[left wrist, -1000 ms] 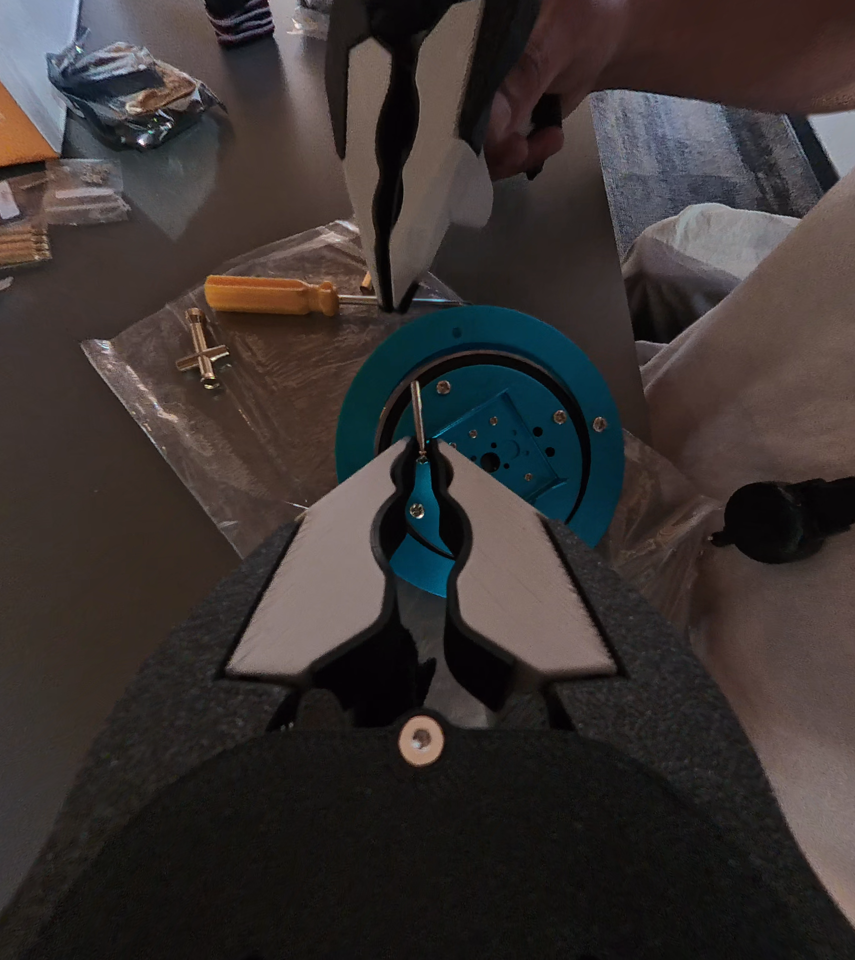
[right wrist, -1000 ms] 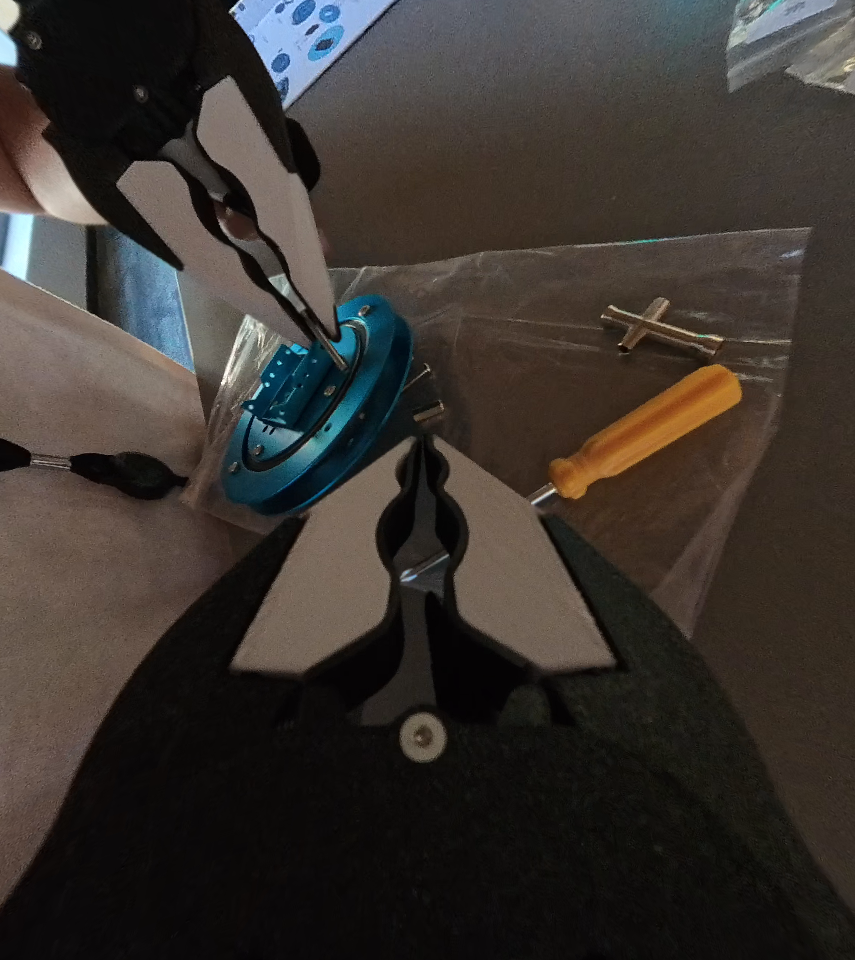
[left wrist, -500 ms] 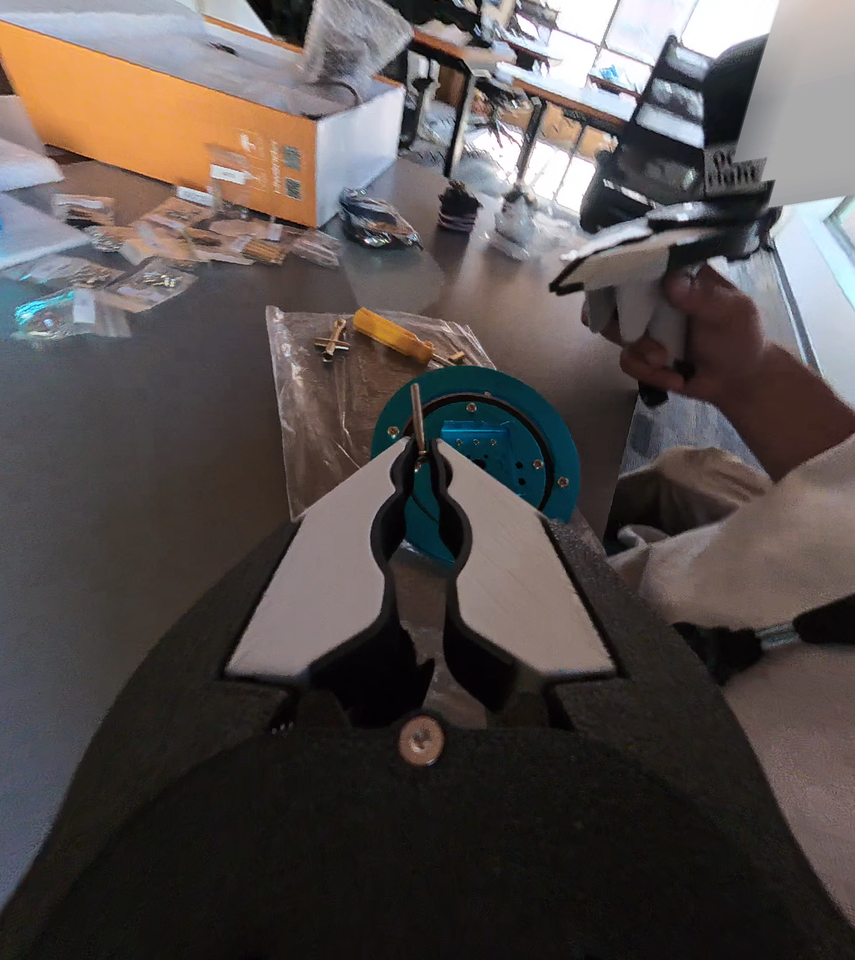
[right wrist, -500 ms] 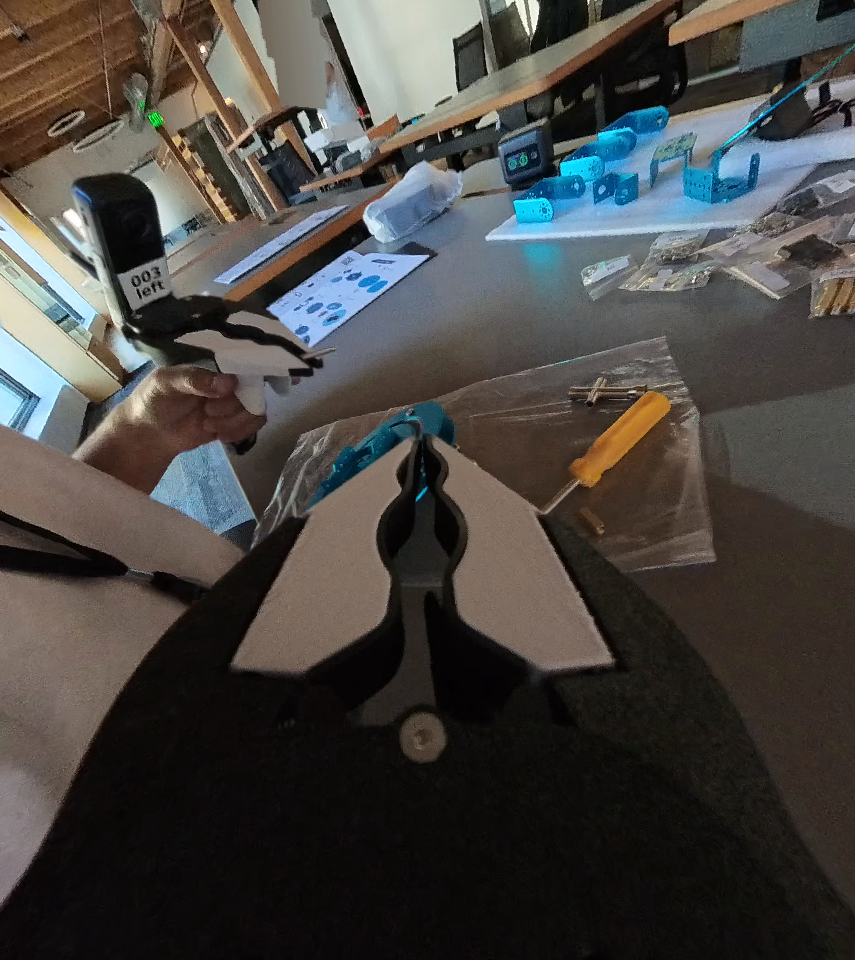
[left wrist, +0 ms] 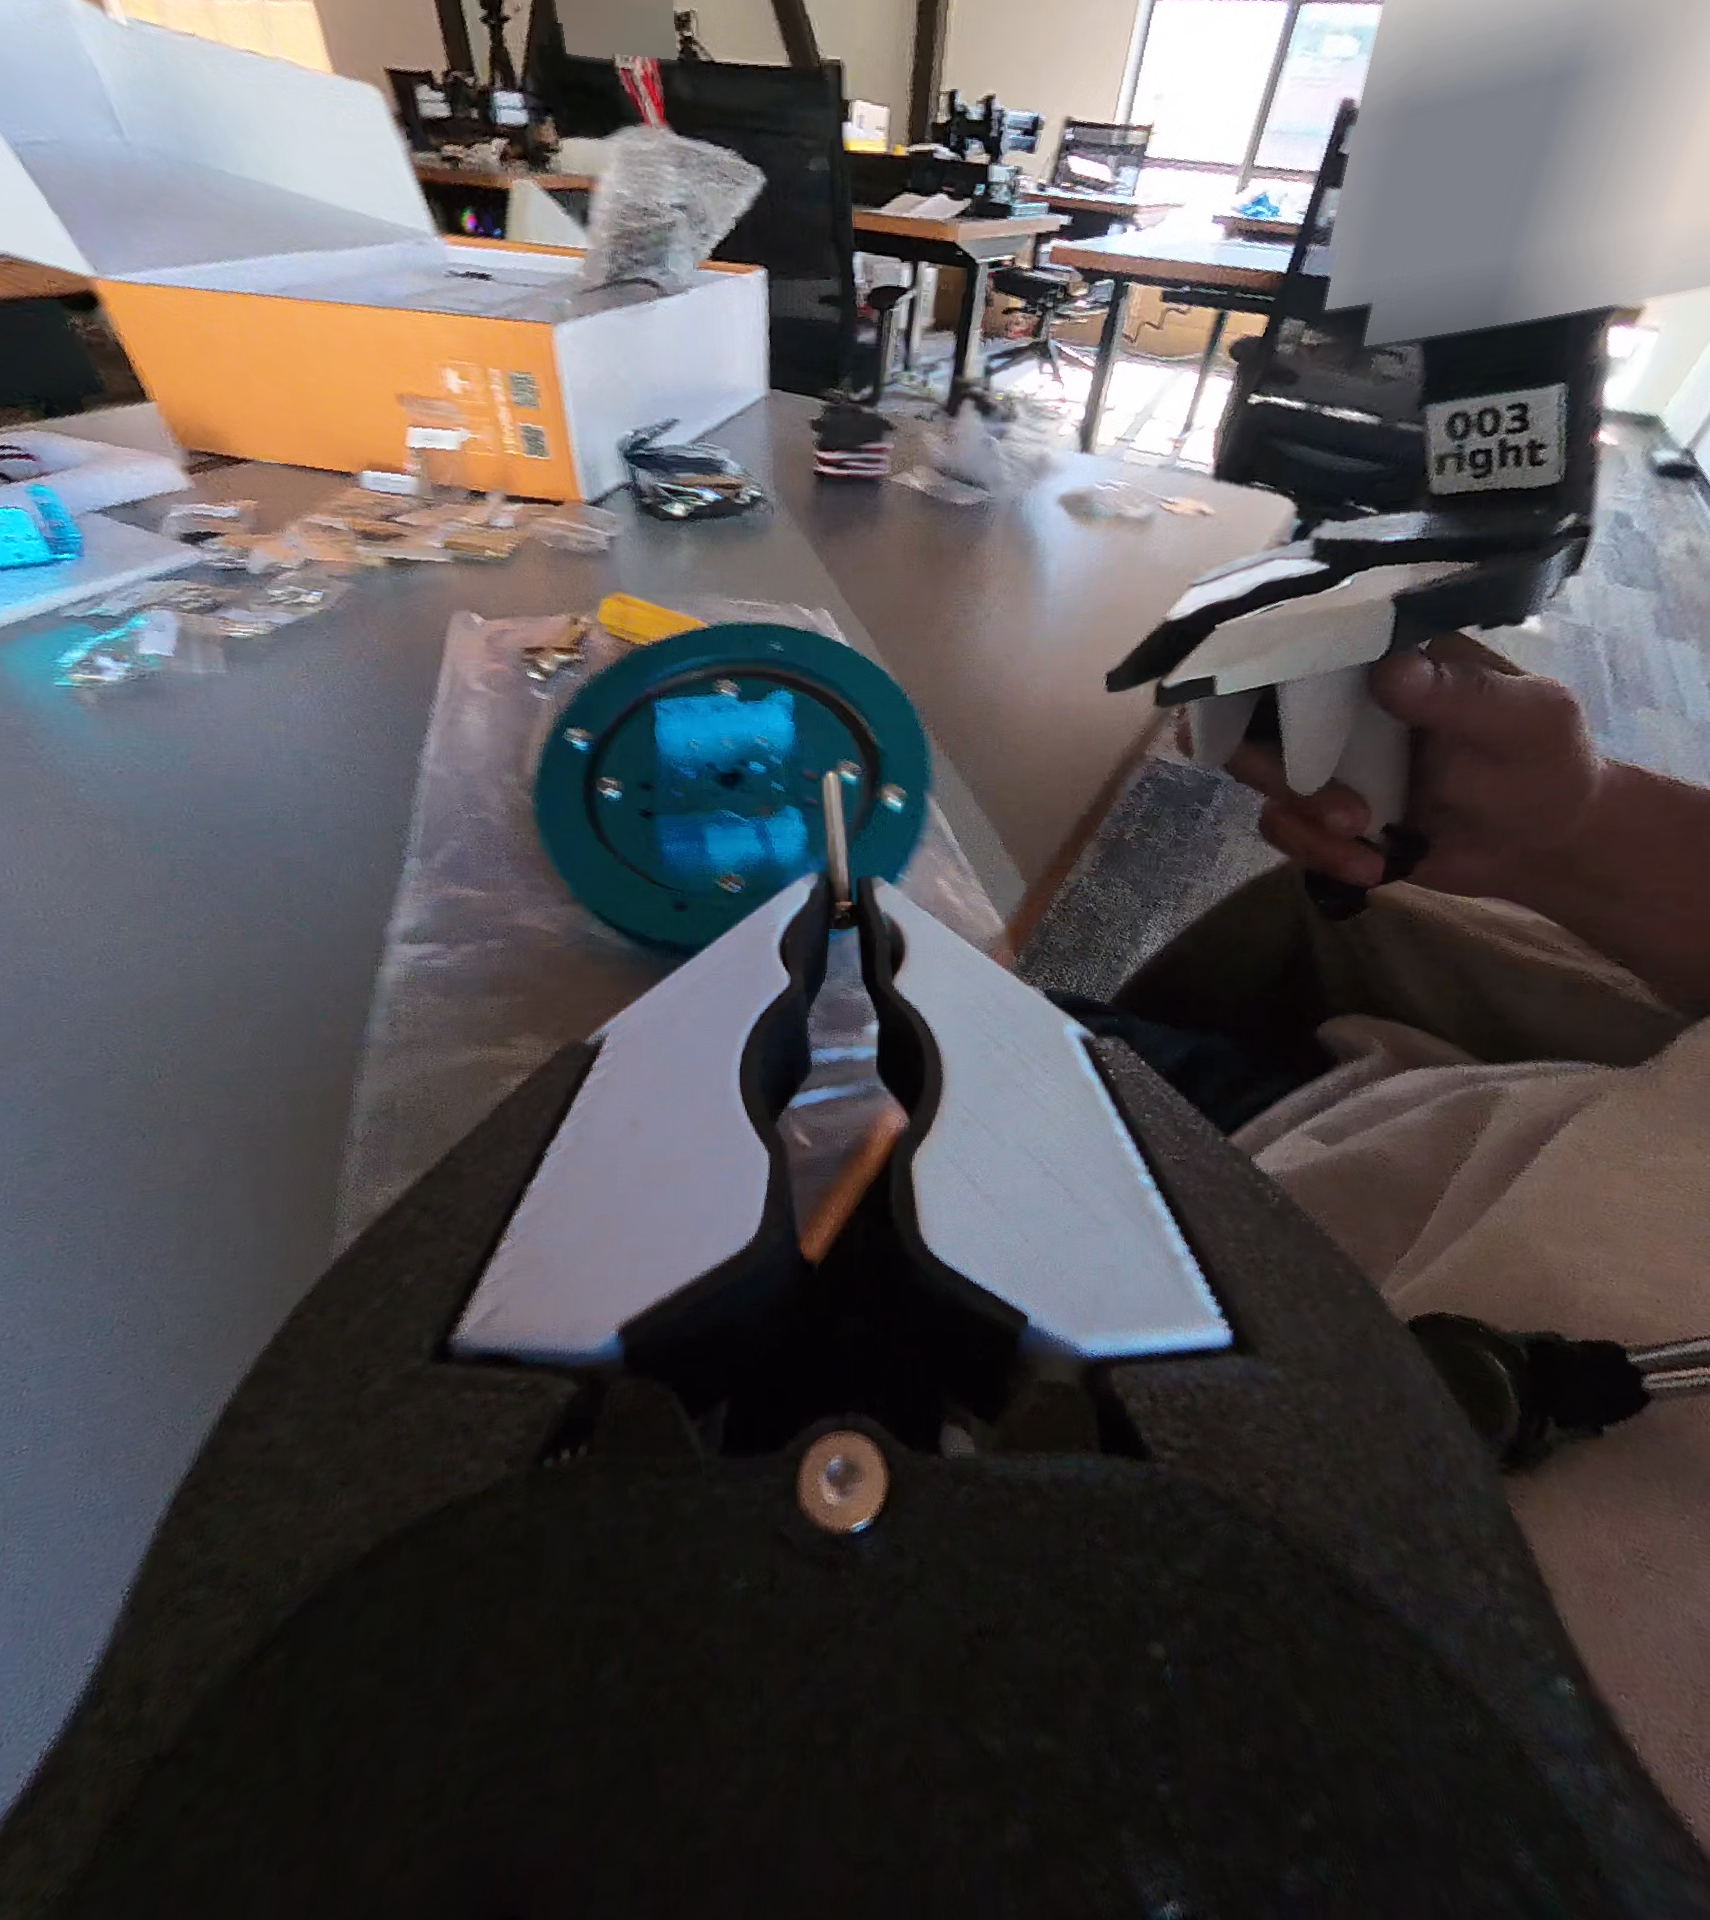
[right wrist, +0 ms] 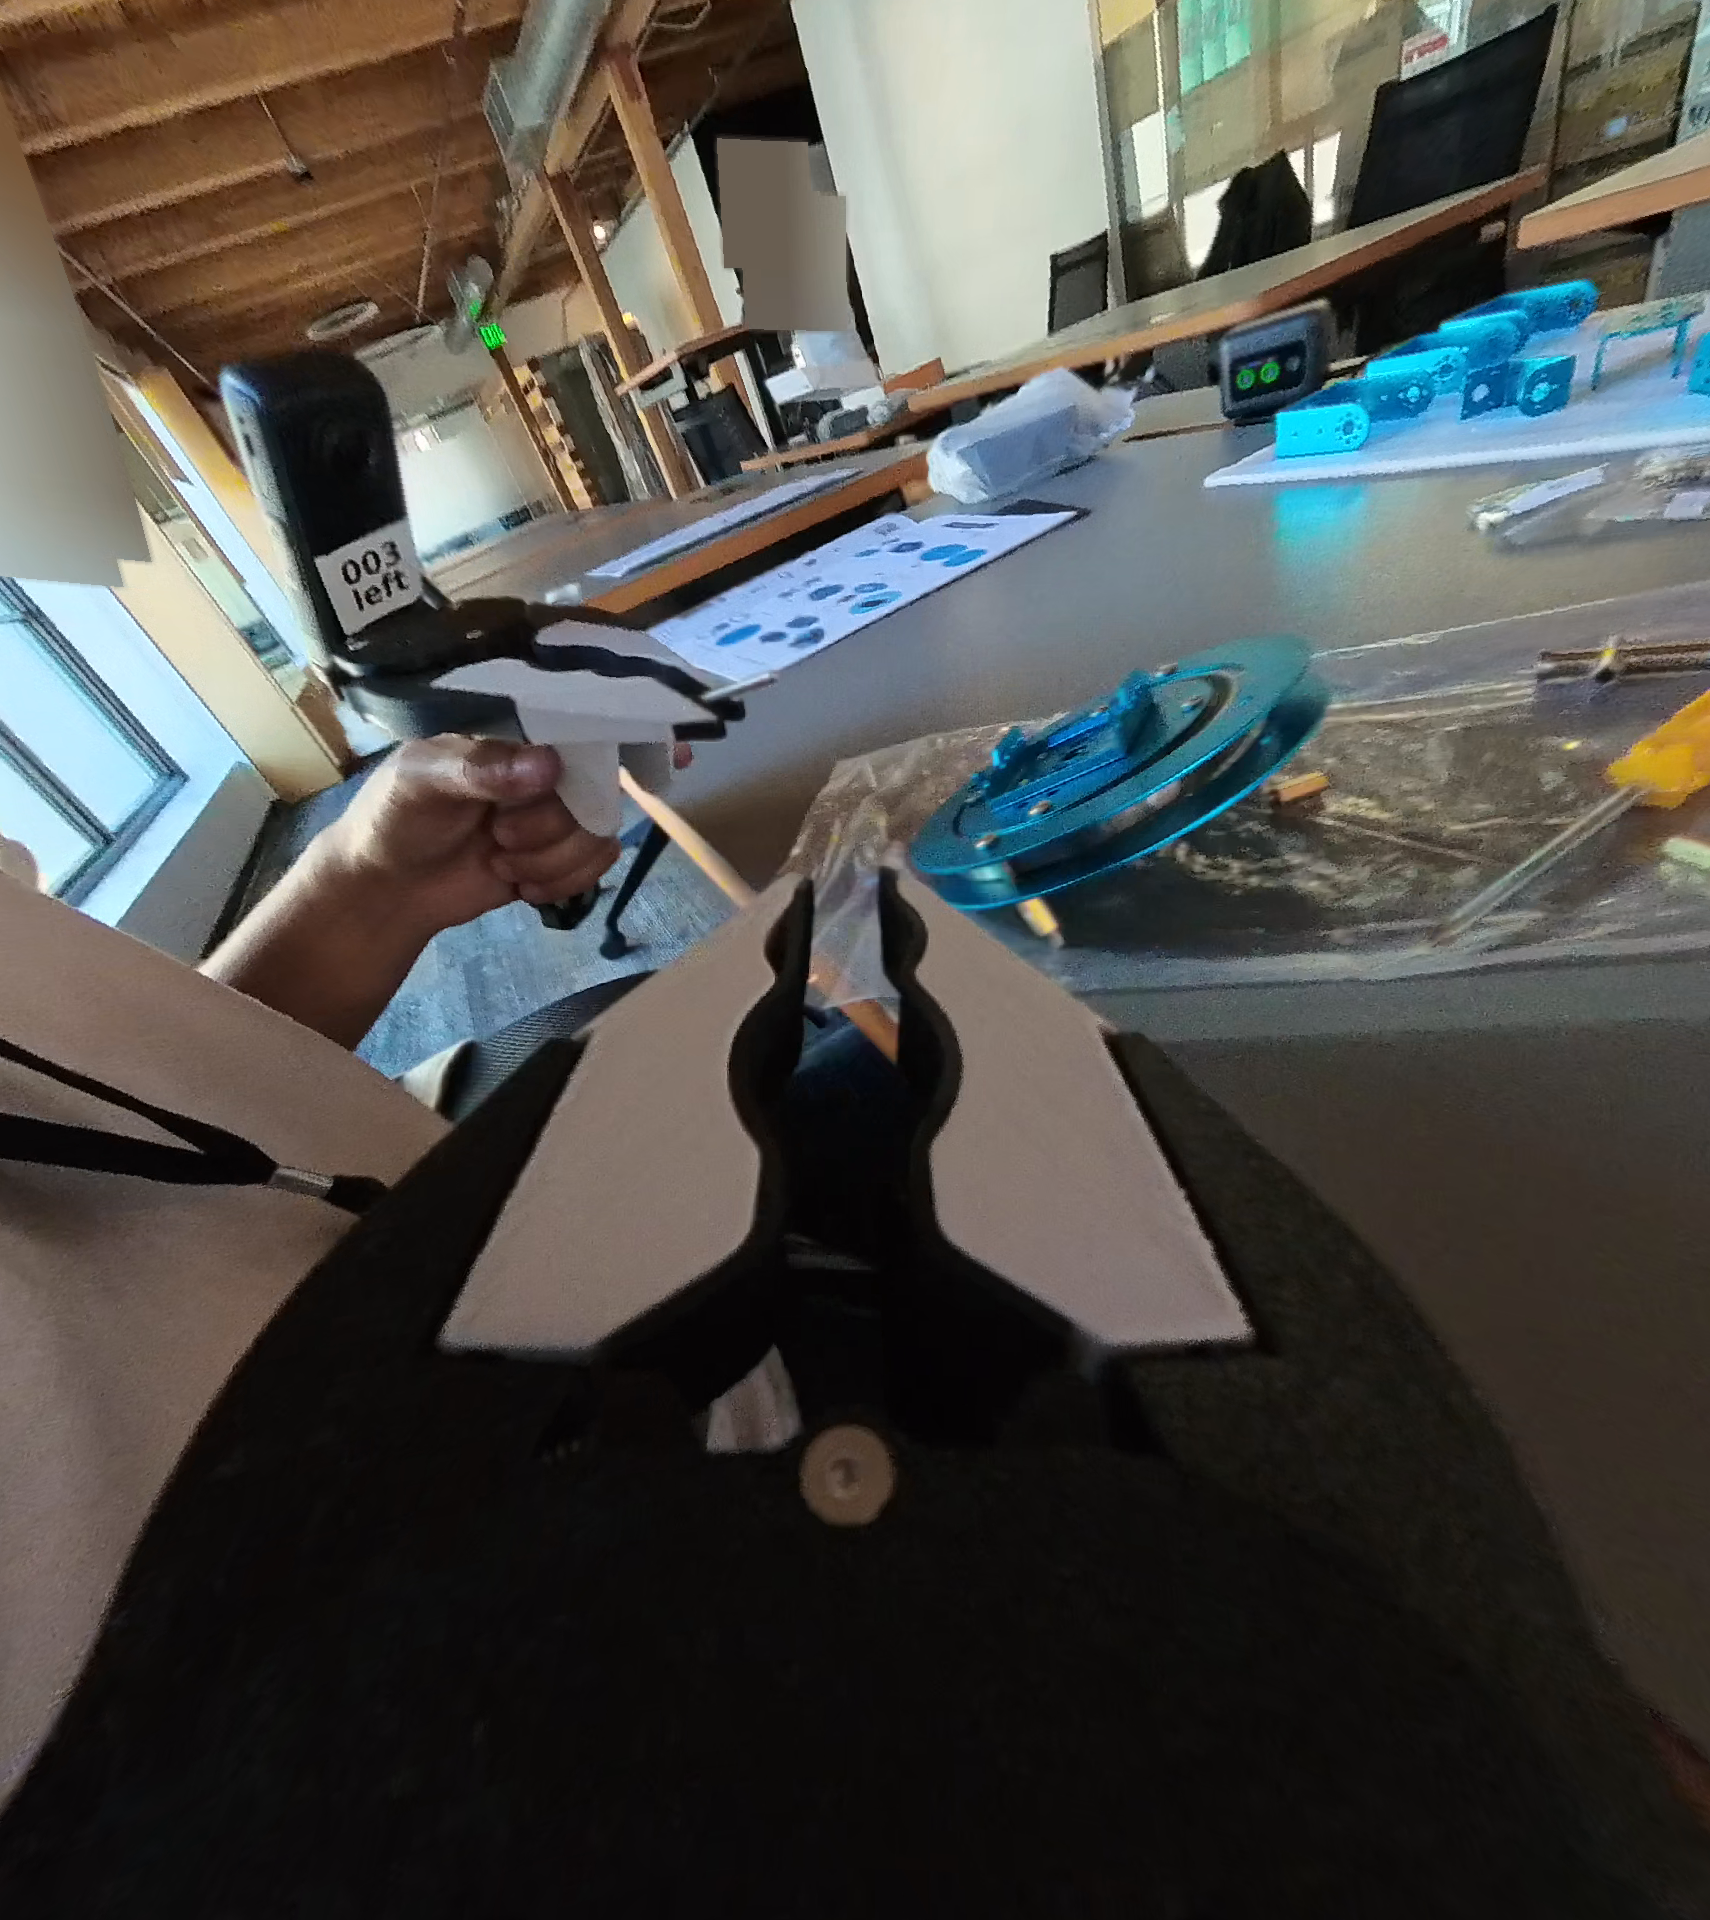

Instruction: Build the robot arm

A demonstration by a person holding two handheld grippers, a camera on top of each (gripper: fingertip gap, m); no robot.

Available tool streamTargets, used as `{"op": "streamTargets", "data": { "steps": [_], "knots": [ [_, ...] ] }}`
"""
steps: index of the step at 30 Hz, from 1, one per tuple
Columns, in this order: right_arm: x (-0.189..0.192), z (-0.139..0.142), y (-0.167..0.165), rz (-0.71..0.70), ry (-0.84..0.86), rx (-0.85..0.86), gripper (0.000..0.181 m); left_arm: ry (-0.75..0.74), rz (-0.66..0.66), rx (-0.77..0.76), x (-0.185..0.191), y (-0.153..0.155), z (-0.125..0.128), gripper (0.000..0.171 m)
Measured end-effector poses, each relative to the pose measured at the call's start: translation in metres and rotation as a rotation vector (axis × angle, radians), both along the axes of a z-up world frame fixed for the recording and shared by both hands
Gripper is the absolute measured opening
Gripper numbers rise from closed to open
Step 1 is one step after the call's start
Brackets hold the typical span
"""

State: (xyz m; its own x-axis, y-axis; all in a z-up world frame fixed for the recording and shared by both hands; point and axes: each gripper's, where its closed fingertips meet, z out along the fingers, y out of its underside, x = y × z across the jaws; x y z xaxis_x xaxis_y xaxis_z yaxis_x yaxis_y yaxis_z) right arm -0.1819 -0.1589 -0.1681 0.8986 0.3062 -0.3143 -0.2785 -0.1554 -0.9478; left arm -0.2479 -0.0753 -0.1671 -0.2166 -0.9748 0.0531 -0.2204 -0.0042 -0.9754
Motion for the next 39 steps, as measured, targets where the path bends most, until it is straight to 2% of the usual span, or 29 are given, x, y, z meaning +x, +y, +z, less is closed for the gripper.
{"op": "streamTargets", "data": {
  "steps": [3, 6, 8, 9, 10, 12, 14, 16, 22, 24, 26, 31, 39],
  "knots": [
    [-0.022, -0.011, -0.013, -0.012, 0.083, 0.064, 0.012, -0.057, -0.087, -0.008, -0.018, -0.038, -0.02, 0.004],
    [-0.032, 0.001, -0.02, 0.0, 0.106, 0.102, 0.016, -0.205, -0.171, 0.0, -0.04, -0.07, -0.031, 0.004],
    [-0.028, 0.006, -0.019, -0.03, 0.035, 0.118, 0.016, -0.258, -0.141, 0.031, -0.05, -0.075, -0.036, 0.003],
    [-0.026, 0.004, -0.017, -0.049, -0.012, 0.107, 0.016, -0.212, -0.099, 0.072, -0.055, -0.073, -0.038, 0.004],
    [-0.026, 0.002, -0.015, -0.058, -0.057, 0.103, 0.016, -0.22, -0.099, 0.129, -0.062, -0.075, -0.033, 0.004],
    [-0.028, -0.001, -0.012, -0.071, -0.121, 0.114, 0.015, -0.331, -0.102, 0.201, -0.079, -0.079, -0.016, 0.003],
    [-0.034, 0.001, -0.01, -0.073, -0.138, 0.14, 0.014, -0.355, -0.08, 0.187, -0.085, -0.075, -0.008, 0.003],
    [-0.043, 0.001, -0.007, -0.047, -0.151, 0.157, 0.014, -0.341, -0.046, 0.146, -0.083, -0.067, -0.008, 0.003],
    [-0.06, -0.022, -0.005, -0.019, -0.242, 0.088, 0.011, -0.191, 0.077, 0.089, -0.068, -0.047, -0.039, 0.003],
    [-0.065, -0.027, -0.01, 0.0, -0.219, 0.066, 0.015, -0.164, 0.086, 0.066, -0.068, -0.049, -0.043, 0.008],
    [-0.066, -0.029, -0.014, 0.001, -0.201, 0.048, 0.012, -0.176, 0.082, 0.054, -0.071, -0.055, -0.042, 0.004],
    [-0.063, -0.026, -0.024, -0.028, -0.204, 0.048, 0.011, -0.176, 0.103, 0.105, -0.073, -0.059, -0.042, 0.004],
    [-0.058, -0.03, -0.035, -0.052, -0.154, 0.023, 0.011, -0.122, 0.085, 0.046, -0.074, -0.072, -0.054, 0.003]
  ]
}}
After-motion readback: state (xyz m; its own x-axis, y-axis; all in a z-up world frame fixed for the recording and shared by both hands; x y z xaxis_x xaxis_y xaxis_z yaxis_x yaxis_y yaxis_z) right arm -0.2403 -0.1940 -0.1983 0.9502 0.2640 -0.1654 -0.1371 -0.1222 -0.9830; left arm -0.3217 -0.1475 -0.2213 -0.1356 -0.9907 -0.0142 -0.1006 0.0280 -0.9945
